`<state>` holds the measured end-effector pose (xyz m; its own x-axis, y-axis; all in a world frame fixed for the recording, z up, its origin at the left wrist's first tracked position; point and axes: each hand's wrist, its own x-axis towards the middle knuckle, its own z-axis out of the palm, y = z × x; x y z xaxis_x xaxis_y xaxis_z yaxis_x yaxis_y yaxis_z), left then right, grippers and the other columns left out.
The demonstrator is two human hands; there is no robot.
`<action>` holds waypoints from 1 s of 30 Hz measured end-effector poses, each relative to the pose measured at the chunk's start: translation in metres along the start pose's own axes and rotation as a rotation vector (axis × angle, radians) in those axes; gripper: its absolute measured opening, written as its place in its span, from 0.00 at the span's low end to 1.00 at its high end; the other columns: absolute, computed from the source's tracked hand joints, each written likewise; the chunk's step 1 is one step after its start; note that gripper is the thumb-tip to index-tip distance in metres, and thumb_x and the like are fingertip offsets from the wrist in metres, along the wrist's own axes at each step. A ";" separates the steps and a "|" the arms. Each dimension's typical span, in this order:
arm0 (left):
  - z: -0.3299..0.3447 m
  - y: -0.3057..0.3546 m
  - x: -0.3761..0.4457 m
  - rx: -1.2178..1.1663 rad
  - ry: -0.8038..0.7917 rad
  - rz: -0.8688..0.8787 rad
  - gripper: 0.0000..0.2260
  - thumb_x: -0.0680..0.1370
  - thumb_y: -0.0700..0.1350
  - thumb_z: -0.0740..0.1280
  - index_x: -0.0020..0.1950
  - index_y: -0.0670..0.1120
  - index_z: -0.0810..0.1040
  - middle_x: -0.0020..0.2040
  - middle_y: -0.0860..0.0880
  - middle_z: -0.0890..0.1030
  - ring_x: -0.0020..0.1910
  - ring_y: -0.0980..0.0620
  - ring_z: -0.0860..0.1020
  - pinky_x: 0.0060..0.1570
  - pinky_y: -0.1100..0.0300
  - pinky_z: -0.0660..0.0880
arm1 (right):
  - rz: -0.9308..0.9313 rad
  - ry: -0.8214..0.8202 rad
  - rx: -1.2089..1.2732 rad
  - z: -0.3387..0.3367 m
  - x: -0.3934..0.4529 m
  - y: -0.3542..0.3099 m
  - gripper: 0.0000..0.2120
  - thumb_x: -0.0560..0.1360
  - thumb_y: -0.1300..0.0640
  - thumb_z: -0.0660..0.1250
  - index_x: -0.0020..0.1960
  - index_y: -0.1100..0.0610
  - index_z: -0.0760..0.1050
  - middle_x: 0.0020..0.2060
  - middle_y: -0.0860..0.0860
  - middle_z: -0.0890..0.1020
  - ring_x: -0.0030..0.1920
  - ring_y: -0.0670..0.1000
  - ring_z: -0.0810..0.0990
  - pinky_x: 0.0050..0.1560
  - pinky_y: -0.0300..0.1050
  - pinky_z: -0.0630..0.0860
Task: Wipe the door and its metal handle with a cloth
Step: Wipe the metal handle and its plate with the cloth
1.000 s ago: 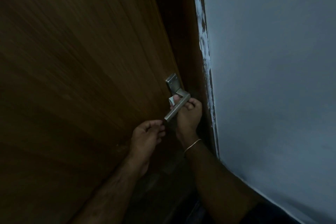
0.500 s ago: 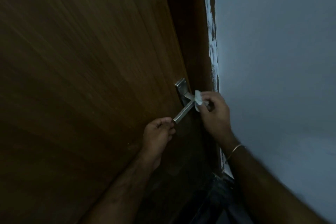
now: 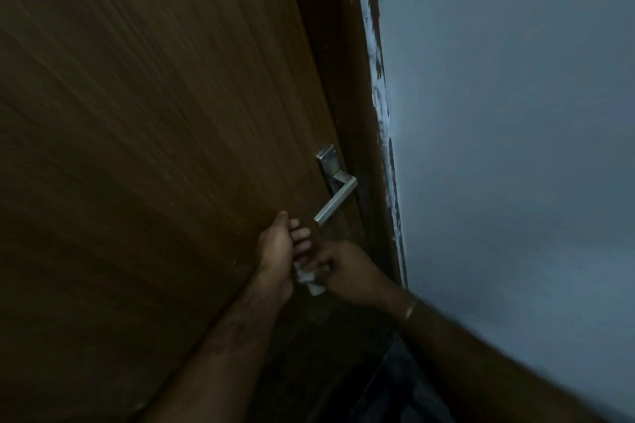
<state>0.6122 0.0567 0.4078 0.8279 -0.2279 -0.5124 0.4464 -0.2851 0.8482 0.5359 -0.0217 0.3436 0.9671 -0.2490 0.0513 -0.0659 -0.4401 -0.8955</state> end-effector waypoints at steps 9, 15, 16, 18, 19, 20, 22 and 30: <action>0.007 -0.004 -0.007 0.068 0.013 0.027 0.15 0.84 0.53 0.56 0.61 0.47 0.78 0.56 0.46 0.82 0.55 0.47 0.79 0.59 0.47 0.74 | 0.049 0.765 0.046 -0.070 0.034 0.017 0.06 0.75 0.61 0.68 0.47 0.54 0.82 0.45 0.47 0.78 0.46 0.43 0.75 0.46 0.31 0.70; 0.008 -0.003 -0.012 0.072 0.009 0.065 0.14 0.84 0.51 0.57 0.61 0.47 0.78 0.56 0.46 0.82 0.55 0.47 0.79 0.57 0.48 0.74 | -0.026 0.682 -0.202 -0.067 0.055 0.014 0.07 0.76 0.62 0.67 0.52 0.56 0.80 0.52 0.49 0.79 0.49 0.43 0.74 0.49 0.30 0.70; 0.008 -0.004 -0.012 0.072 0.006 0.066 0.14 0.84 0.51 0.57 0.61 0.47 0.77 0.56 0.46 0.82 0.55 0.47 0.80 0.57 0.48 0.75 | -0.033 0.655 -0.252 -0.068 0.058 0.014 0.08 0.76 0.63 0.67 0.53 0.57 0.80 0.53 0.50 0.79 0.50 0.46 0.76 0.52 0.35 0.74; 0.007 -0.005 -0.012 0.070 0.004 0.068 0.14 0.84 0.51 0.56 0.61 0.47 0.77 0.56 0.47 0.82 0.55 0.47 0.80 0.58 0.48 0.75 | -0.025 0.649 -0.319 -0.063 0.056 0.012 0.08 0.75 0.65 0.67 0.53 0.58 0.80 0.53 0.52 0.79 0.51 0.49 0.77 0.54 0.40 0.75; 0.007 -0.006 -0.011 0.068 0.006 0.070 0.14 0.84 0.51 0.56 0.61 0.47 0.78 0.56 0.47 0.82 0.55 0.47 0.80 0.59 0.48 0.75 | -0.027 0.661 -0.325 -0.054 0.053 0.010 0.08 0.75 0.64 0.67 0.53 0.57 0.80 0.54 0.51 0.78 0.50 0.47 0.76 0.53 0.39 0.74; 0.007 -0.006 -0.011 0.065 0.005 0.070 0.15 0.84 0.52 0.56 0.61 0.47 0.78 0.56 0.47 0.82 0.55 0.47 0.80 0.59 0.48 0.75 | -0.046 0.657 -0.300 -0.040 0.046 0.008 0.08 0.76 0.64 0.66 0.53 0.57 0.79 0.54 0.51 0.76 0.49 0.45 0.75 0.52 0.36 0.72; 0.006 -0.006 -0.010 0.061 0.013 0.062 0.16 0.84 0.52 0.55 0.62 0.47 0.78 0.57 0.46 0.82 0.56 0.47 0.80 0.59 0.48 0.74 | -0.110 0.552 -0.172 -0.005 0.031 0.003 0.08 0.76 0.64 0.65 0.51 0.55 0.80 0.51 0.47 0.76 0.47 0.40 0.74 0.47 0.31 0.72; 0.003 -0.007 -0.012 0.059 0.070 0.040 0.16 0.84 0.51 0.56 0.65 0.45 0.77 0.60 0.45 0.80 0.59 0.45 0.78 0.61 0.47 0.73 | 0.180 0.960 0.535 -0.041 0.029 0.027 0.07 0.74 0.65 0.70 0.52 0.59 0.82 0.50 0.53 0.83 0.48 0.44 0.80 0.43 0.22 0.72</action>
<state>0.5979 0.0590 0.4078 0.8674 -0.1757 -0.4656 0.3930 -0.3320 0.8575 0.5520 -0.0762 0.3390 0.3478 -0.9374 0.0151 0.1519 0.0405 -0.9876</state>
